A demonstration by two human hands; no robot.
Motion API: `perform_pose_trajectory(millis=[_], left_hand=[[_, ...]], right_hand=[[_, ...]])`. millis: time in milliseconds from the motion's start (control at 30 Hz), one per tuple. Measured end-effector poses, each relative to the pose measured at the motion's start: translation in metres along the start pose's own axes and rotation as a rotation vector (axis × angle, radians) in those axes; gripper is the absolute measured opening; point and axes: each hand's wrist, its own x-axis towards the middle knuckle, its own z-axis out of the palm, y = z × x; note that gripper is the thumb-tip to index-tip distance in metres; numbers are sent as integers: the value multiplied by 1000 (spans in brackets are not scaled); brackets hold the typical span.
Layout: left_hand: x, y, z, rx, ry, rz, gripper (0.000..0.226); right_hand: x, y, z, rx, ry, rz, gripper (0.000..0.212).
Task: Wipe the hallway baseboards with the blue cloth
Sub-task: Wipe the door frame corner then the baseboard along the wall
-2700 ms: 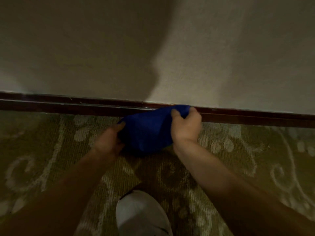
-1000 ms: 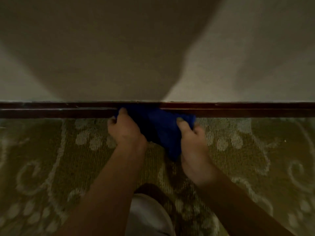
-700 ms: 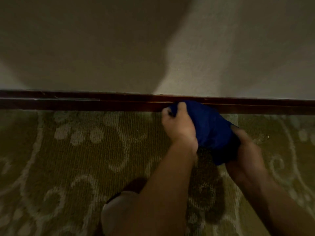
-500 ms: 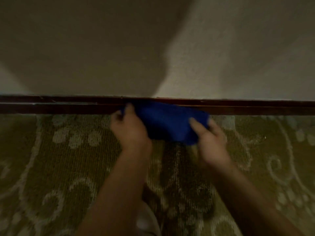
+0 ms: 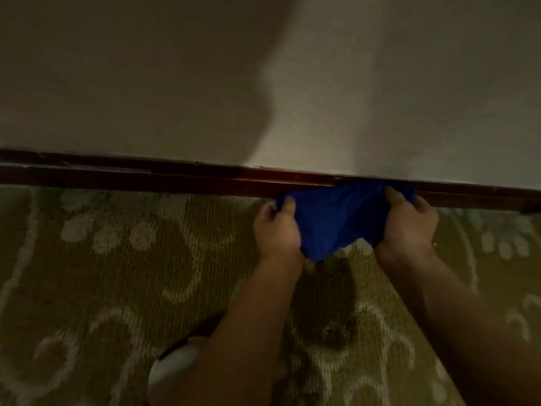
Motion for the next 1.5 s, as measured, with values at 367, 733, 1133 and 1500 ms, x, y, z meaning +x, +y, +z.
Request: perform_pose_trajectory(millis=[367,733,1133,1500], left_hand=[[8,97,-133,-173,231,245,40],[-39,40,-68,-54,42,167,21],[-64,142,-191,408,467,421,46],[-145,201,-293,243,423,440,45]], right_hand=[[-77,50,105,-155,-414,-24,6],[-15,38,69,-195,31,-118,13],[-138,75,150,-49,-629,307,30],[-246,46,164,-292,-746,311,27]])
